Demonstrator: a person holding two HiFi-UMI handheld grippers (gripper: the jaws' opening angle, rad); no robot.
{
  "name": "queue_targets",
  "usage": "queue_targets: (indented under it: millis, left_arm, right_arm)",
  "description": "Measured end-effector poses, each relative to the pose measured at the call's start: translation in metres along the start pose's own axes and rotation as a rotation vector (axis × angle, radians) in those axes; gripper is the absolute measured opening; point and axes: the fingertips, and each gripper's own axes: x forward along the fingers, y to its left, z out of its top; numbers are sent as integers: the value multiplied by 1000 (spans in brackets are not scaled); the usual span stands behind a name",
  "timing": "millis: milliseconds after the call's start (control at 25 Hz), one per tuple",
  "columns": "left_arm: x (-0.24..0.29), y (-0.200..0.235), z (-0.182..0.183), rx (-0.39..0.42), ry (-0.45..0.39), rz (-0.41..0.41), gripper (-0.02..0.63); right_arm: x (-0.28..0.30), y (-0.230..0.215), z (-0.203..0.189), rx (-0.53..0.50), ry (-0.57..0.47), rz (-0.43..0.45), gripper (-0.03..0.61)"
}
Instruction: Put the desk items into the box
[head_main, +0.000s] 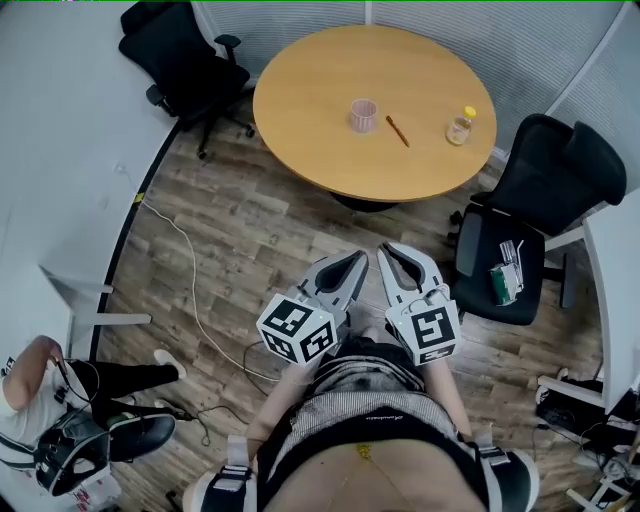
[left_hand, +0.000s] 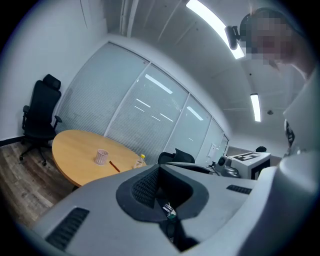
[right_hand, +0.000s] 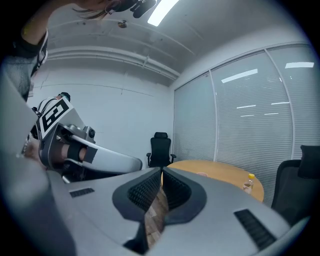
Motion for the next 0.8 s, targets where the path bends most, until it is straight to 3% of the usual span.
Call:
queue_targets:
  millis: [280,800]
  left_arm:
    - [14,39,27,5,-14,-26,2]
    - [11,98,43,-6,28,-19,2]
  right_arm:
    - [51,-8,15,-19,0,-1,31]
    - [108,5,20,-4,19,-9,31]
